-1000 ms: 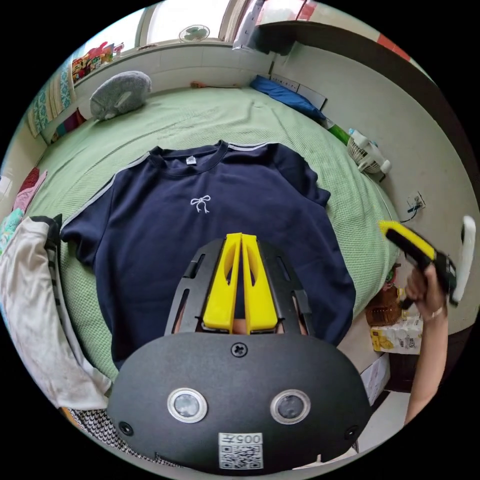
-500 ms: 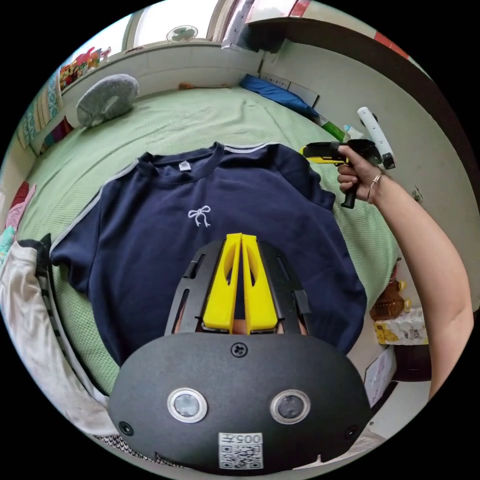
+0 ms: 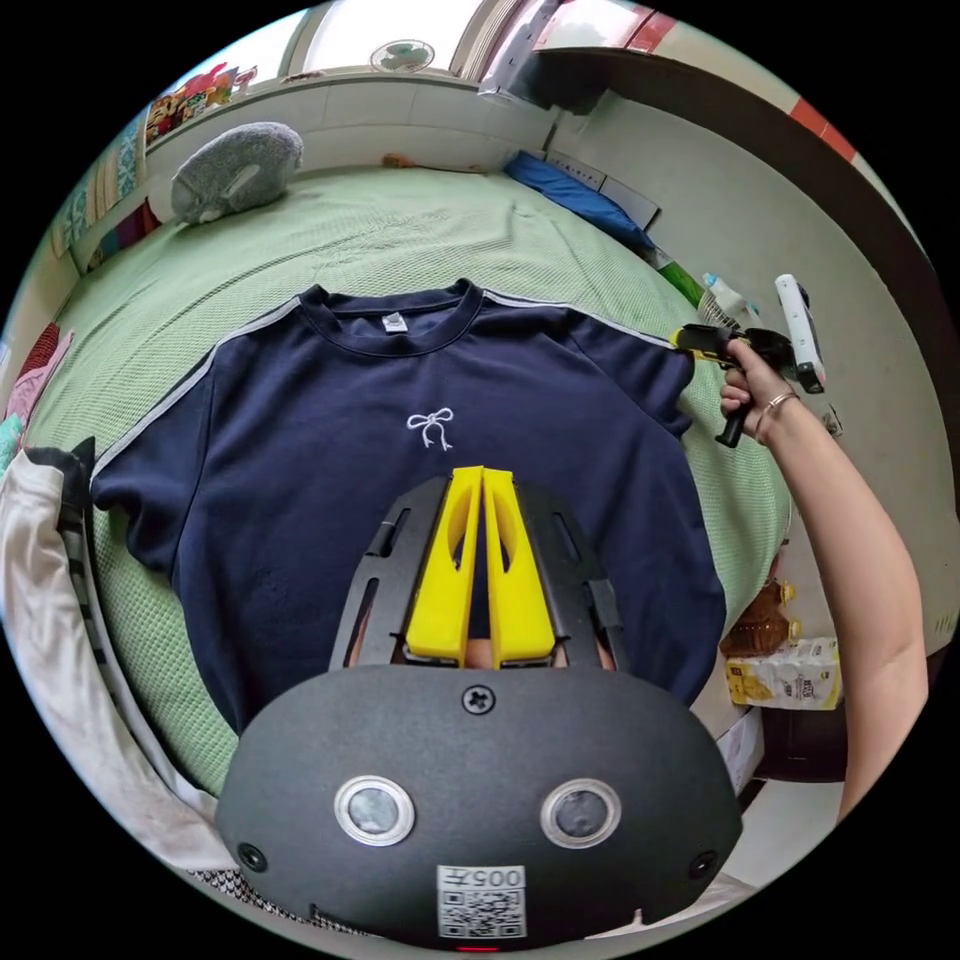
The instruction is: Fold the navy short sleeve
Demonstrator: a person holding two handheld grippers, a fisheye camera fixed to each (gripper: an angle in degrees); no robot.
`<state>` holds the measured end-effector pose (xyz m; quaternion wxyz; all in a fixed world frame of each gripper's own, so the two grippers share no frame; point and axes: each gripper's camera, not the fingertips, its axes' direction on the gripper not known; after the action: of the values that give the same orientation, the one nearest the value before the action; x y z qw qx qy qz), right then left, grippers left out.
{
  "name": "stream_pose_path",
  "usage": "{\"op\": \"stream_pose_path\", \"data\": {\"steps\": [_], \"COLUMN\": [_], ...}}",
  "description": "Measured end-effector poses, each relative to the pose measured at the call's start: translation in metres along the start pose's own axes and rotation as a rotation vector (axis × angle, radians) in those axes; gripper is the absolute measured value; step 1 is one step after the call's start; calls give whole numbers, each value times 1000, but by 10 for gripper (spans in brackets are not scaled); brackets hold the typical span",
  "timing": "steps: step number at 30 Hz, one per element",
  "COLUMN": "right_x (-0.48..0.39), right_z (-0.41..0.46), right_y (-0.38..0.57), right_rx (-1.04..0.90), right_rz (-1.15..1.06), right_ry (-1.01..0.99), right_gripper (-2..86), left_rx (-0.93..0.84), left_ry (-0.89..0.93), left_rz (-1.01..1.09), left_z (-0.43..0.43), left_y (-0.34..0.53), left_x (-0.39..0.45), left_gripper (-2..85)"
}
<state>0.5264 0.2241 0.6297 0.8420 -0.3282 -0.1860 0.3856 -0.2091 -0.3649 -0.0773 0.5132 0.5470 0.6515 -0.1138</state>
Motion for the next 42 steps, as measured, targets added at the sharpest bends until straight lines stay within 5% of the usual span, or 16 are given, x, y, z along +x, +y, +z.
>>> {"op": "stream_pose_path", "data": {"steps": [5, 12, 20, 25, 30, 42], "right_x": [36, 73, 100, 124, 146, 147], "right_z": [8, 31, 57, 45, 75, 55], "right_y": [8, 46, 62, 84, 95, 38], "right_rx": [-26, -207, -235, -149, -284, -53], "right_rz": [39, -13, 26, 14, 84, 143], "right_ry": [-63, -410, -502, -436, -525, -459], "right_gripper": [38, 78, 2, -13, -2, 75], "left_rx": [-13, -13, -17, -26, -43, -67], "left_ry": [-12, 21, 28, 43, 47, 49], "left_rz": [0, -20, -3, -20, -13, -13], "left_z": [12, 27, 41, 53, 64, 86], "left_y": [-7, -16, -24, -30, -34, -45], "left_x": [-5, -15, -17, -25, -26, -32], "left_gripper": [-2, -3, -3, -3, -3, -3]}}
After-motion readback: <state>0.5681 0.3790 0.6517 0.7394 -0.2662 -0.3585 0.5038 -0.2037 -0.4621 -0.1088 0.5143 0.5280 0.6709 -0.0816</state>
